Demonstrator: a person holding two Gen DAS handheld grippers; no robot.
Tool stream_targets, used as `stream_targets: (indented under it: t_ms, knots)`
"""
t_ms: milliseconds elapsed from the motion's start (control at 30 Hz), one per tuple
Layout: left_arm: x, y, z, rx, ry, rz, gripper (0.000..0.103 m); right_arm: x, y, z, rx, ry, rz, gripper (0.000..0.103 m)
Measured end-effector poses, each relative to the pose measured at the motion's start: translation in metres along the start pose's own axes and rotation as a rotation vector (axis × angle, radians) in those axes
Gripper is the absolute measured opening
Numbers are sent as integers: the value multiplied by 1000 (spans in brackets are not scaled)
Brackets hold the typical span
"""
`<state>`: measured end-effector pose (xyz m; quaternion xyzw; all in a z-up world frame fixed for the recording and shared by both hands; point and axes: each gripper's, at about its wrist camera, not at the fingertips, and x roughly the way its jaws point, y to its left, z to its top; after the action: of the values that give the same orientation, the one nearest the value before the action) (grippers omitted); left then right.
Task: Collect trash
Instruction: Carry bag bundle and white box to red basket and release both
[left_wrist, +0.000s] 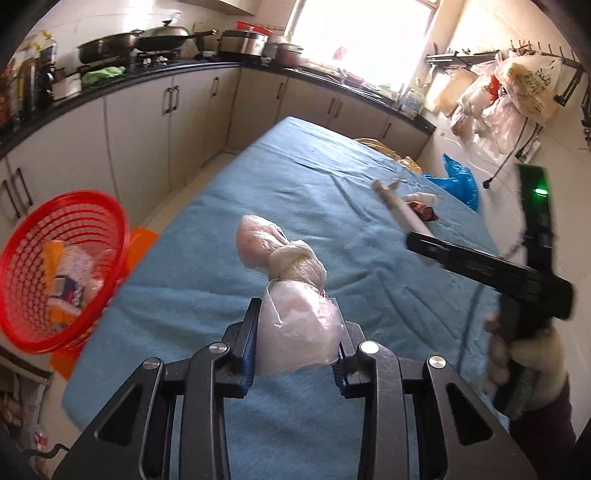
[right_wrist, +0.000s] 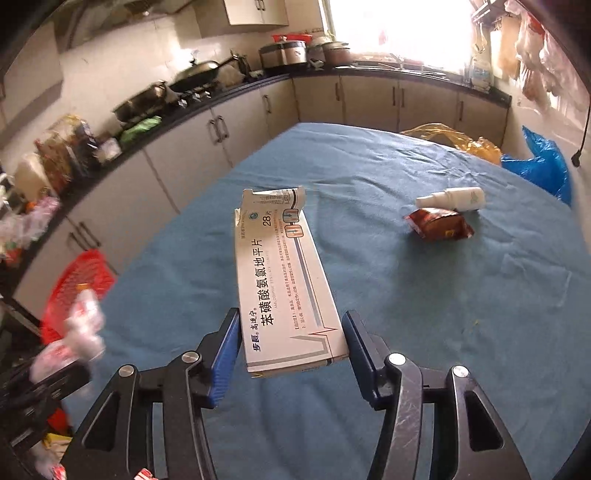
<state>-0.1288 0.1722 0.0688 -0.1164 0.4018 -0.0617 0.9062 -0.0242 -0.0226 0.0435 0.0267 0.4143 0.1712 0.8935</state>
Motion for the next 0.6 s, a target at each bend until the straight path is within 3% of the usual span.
stream_targets:
  t_ms: [367,600]
  knots:
    - [-30,34,-14,9,-92,220,31,-27,66,-28,-55,-6,151,60]
    - [-41,63,-15,-19,-120,296,31,-23,107,-33,-109,2,204,60]
